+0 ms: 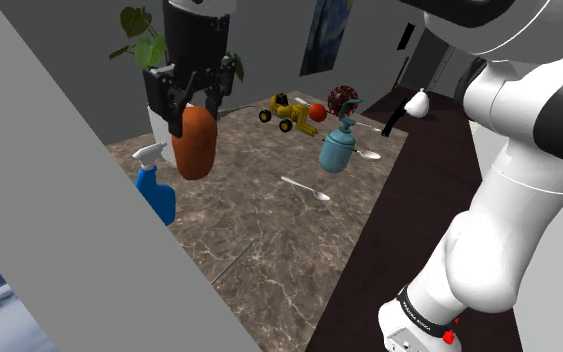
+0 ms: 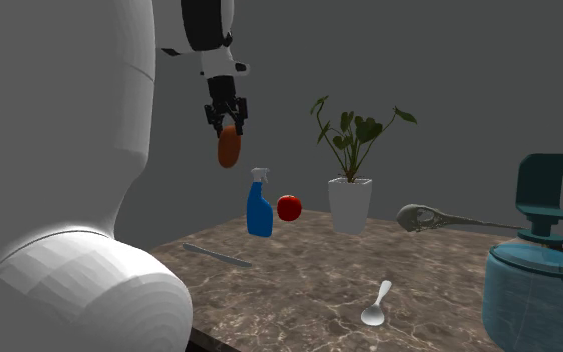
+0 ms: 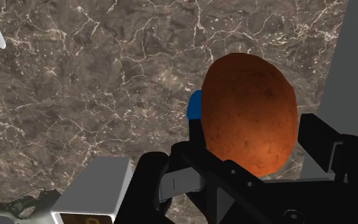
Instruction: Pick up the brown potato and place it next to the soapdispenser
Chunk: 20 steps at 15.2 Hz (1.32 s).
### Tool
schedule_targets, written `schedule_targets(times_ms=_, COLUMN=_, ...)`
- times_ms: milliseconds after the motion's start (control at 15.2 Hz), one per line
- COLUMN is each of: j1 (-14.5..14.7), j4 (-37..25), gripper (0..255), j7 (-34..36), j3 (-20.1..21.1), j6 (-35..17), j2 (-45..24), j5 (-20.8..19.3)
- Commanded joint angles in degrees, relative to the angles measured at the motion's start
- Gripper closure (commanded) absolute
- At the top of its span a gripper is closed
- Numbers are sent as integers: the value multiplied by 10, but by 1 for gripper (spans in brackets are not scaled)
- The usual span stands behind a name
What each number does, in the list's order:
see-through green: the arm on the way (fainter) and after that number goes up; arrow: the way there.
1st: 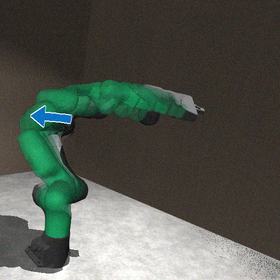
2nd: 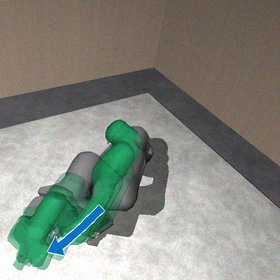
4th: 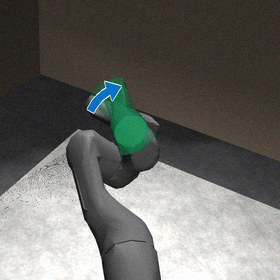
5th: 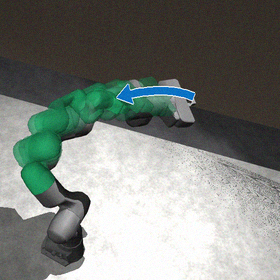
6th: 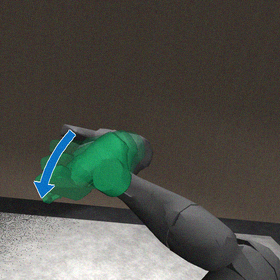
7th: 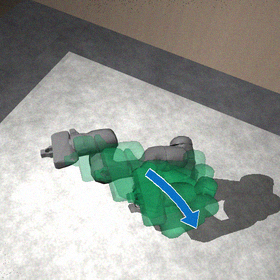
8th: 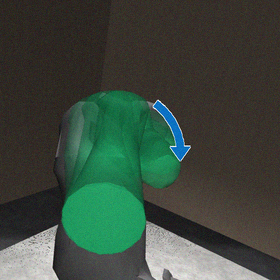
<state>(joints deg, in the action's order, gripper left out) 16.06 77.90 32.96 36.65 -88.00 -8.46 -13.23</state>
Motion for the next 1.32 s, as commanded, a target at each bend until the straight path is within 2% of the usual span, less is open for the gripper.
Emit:
schedule_targets(times_ms=0, j1=5, j4=-26, gripper=255, j7=1, j3=2, j6=20, j2=-9, j5=-6)
schedule_targets(times_ms=396, j1=28, j4=-117, gripper=255, j7=4, j3=6, j6=83, j2=-44, j5=-31)
schedule_targets(times_ms=792, j1=66, j4=-227, gripper=255, j7=5, j3=7, j6=153, j2=-91, j5=-67)
schedule_targets(times_ms=990, j1=-7, j4=-130, gripper=255, j7=-41, j3=-3, j6=112, j2=-15, j5=-12)
schedule_targets(times_ms=1254, j1=-71, j4=-39, gripper=255, j7=-112, j3=-35, j6=76, j2=65, j5=45)
